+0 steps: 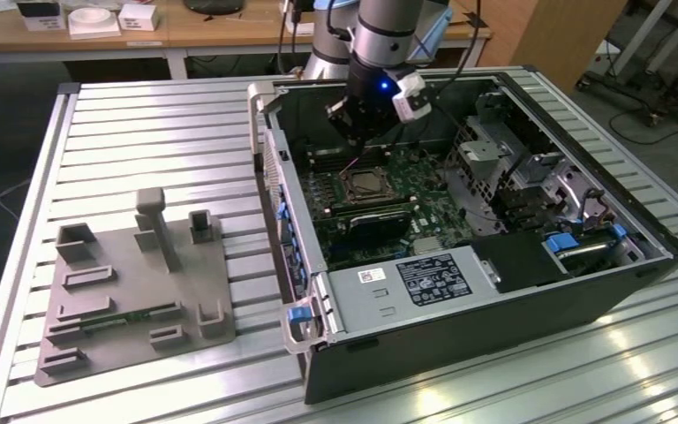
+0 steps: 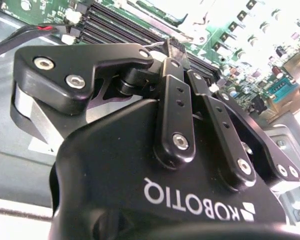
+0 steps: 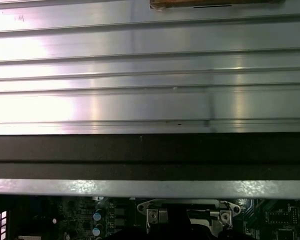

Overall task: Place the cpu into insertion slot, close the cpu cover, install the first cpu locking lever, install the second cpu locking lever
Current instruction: 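Install the first cpu locking lever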

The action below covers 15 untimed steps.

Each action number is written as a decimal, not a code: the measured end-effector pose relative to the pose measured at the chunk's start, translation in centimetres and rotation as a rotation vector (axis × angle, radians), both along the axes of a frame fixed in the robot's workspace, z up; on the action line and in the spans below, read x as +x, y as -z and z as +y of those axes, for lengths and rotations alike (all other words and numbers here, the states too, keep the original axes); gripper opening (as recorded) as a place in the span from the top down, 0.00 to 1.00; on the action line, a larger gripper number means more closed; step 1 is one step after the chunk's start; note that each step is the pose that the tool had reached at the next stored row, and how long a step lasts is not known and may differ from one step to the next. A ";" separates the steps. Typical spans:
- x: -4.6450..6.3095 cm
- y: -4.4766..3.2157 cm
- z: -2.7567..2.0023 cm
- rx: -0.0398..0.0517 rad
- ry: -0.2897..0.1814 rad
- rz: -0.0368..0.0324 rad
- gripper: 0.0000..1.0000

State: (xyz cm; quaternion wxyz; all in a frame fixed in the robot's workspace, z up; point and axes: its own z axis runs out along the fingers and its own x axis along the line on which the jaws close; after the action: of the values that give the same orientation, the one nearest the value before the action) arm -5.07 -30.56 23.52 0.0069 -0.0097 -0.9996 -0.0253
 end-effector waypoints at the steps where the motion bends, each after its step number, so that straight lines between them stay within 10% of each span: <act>1: 0.0 0.05 0.01 0.0000 -0.001 -0.0014 0.90; 15: 0.6 1.20 0.10 -0.0045 -0.004 -0.0147 0.90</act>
State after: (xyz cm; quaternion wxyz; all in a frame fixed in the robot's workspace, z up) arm -4.45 -30.46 22.32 -0.0004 -0.0076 -0.9997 -0.0231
